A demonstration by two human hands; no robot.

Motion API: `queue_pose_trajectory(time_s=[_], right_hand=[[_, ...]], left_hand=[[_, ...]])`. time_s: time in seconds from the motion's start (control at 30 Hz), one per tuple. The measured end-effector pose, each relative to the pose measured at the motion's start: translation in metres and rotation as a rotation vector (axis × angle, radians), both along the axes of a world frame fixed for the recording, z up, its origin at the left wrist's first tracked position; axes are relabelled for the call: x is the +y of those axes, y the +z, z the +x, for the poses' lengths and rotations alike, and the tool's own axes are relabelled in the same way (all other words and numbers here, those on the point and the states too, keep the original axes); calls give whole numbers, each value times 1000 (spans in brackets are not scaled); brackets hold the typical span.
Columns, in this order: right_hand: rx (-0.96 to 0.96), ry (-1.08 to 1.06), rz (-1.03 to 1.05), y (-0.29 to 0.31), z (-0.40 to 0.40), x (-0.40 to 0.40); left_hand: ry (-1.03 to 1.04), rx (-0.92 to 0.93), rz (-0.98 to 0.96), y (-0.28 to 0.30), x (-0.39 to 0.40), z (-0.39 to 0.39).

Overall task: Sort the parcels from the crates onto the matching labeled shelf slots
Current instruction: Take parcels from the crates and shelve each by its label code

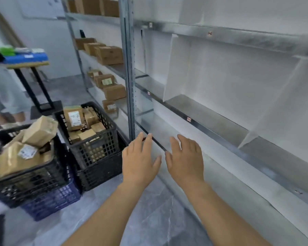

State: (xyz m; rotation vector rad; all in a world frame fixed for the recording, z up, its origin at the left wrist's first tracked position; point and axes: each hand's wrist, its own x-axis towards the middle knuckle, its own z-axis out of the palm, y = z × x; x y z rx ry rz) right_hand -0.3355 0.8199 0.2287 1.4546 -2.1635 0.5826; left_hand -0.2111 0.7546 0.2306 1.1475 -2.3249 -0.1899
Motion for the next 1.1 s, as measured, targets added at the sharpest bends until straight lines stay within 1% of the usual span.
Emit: queue_pose_trajectory(time_s=[0.2,0.43,0.6,0.77,0.9,1.1], right_hand=[[-34,141,-7,-12,64,-113],[-52,261,34,-17,140,-213],[-74,327,91,-21,187,-262],[-86,382,172,-32,200,-299],[-115,432,211,-44,199,-338],[-170,497,233,-54,185,-427]], left_hand=[[159,-12,78,-14,-88,69],[329,-3,96,-25,-169,148],[420,-6,147,-32,-211,191],[471,36,219,-50,-235,202],[511,9,243,-67,-266,203],[563,-23,251,-76,-350,193]])
